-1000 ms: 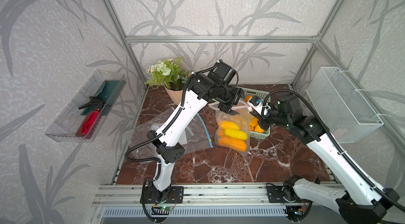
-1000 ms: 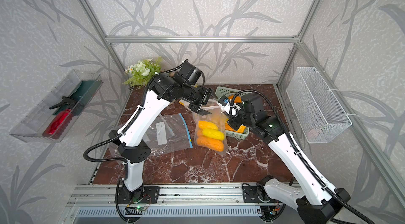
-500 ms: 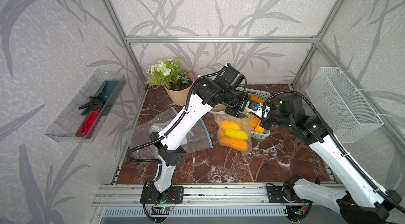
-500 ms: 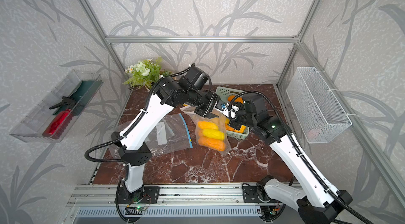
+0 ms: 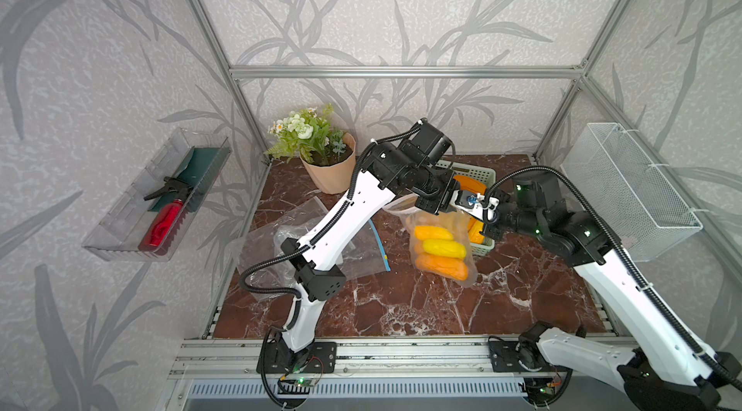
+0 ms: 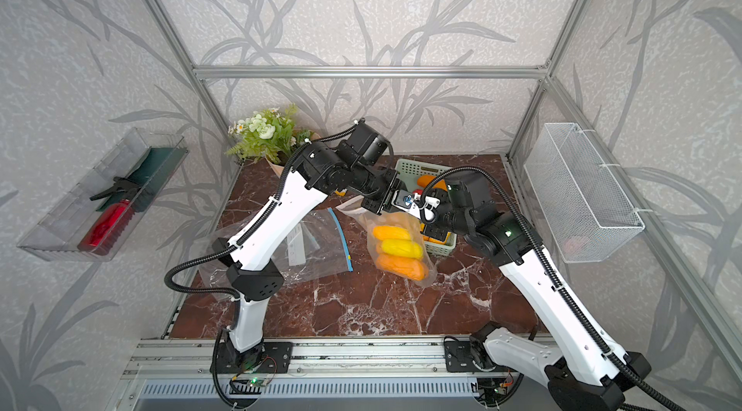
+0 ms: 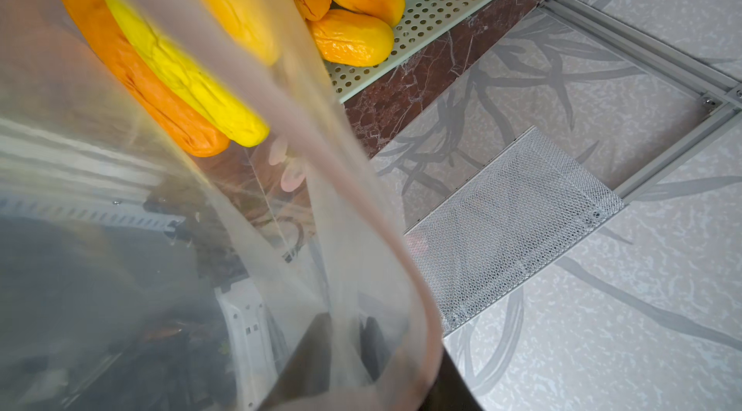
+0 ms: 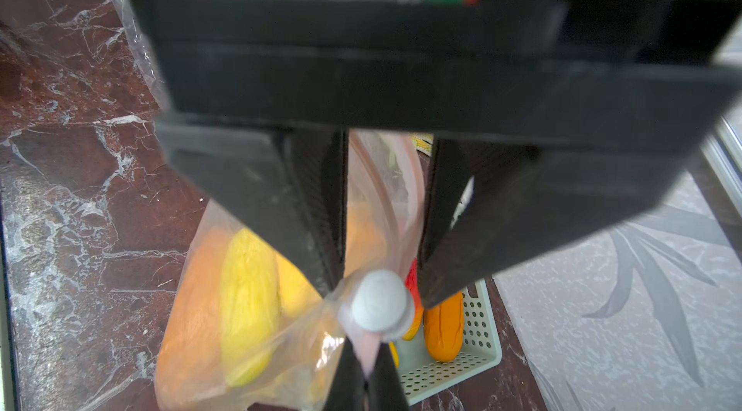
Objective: Place the mango in a zip-top bag and seal the zipper
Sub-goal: Adjust the zipper food storage bag at the center of the board.
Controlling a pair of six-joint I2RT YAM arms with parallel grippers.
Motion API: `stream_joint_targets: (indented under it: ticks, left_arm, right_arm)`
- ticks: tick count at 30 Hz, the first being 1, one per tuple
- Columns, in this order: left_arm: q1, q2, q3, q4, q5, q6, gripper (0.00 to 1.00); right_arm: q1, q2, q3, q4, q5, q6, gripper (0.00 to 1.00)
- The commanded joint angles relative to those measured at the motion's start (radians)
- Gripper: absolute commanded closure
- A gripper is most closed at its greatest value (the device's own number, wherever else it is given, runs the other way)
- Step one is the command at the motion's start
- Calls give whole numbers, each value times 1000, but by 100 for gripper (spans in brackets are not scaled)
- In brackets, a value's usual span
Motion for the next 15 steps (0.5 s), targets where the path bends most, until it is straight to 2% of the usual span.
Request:
stream_joint_targets:
  ticks: [1, 6, 10, 12, 15]
  left_arm:
    - [10, 3, 10, -32, 18, -8, 80]
    - [24, 0, -5, -48, 6, 16, 100]
    - [30, 3, -8, -17, -4, 22, 100]
    - [32, 7, -8, -17, -4, 26, 100]
    - [32, 6, -8, -22, -5, 30, 100]
  right_arm:
    - [8, 7, 40, -22, 29, -26, 100]
    - [5, -15, 67, 22, 41, 101, 98]
    - [-13, 1, 135, -113, -62, 245, 51]
    - [-23, 11, 152, -183, -133, 277, 38]
    - [-44, 15, 154, -223, -168, 323, 27]
